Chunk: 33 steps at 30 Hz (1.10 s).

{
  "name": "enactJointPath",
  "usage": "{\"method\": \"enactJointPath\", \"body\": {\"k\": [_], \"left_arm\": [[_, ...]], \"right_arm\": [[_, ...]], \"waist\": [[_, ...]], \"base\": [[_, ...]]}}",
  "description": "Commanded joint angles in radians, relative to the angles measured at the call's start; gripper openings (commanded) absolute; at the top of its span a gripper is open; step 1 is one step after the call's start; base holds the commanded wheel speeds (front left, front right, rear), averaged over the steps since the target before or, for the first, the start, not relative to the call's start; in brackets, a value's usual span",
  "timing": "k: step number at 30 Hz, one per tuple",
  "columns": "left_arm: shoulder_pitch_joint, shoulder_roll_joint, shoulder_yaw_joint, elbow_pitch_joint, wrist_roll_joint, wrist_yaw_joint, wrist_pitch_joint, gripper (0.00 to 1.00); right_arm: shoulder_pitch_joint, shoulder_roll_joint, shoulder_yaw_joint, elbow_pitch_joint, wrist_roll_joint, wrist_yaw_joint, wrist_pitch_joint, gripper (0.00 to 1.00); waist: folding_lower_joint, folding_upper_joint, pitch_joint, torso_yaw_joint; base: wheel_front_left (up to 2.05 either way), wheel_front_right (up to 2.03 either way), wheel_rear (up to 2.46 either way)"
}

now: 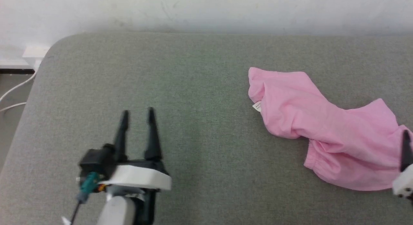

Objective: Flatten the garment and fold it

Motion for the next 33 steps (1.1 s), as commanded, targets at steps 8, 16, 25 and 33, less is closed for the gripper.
{"method": "enactJointPath", "body": {"k": [8,16,25,33], "left_arm": [[-0.164,-0.002,-0.302,0.151,-0.086,-0.078,0.083,1.00],[-0.353,-0.002,-0.489,0.332,-0.228,-0.017,0.251,1.00],[-0.447,-0.002,-0.525,0.462,-0.299,0.094,0.341,1.00],[-0.467,-0.002,-0.546,0.485,-0.349,0.087,0.318,0.00]], "right_arm": [[0.027,0.007,0.201,-0.009,0.054,-0.001,-0.164,1.00],[-0.014,0.007,0.345,-0.030,0.043,-0.001,-0.325,1.00],[-0.020,0.007,0.446,-0.005,0.060,-0.001,-0.400,1.00],[-0.030,0.007,0.456,0.007,0.065,-0.001,-0.401,1.00]], "waist": [[0.0002,0.0000,0.033,-0.080],[0.0002,0.0000,0.088,-0.205],[0.0002,0.0000,0.115,-0.270],[0.0002,0.0000,0.094,-0.225]], "base": [[0.00,0.00,0.00],[0.00,0.00,0.00],[0.00,0.00,0.00],[0.00,0.00,0.00]]}}
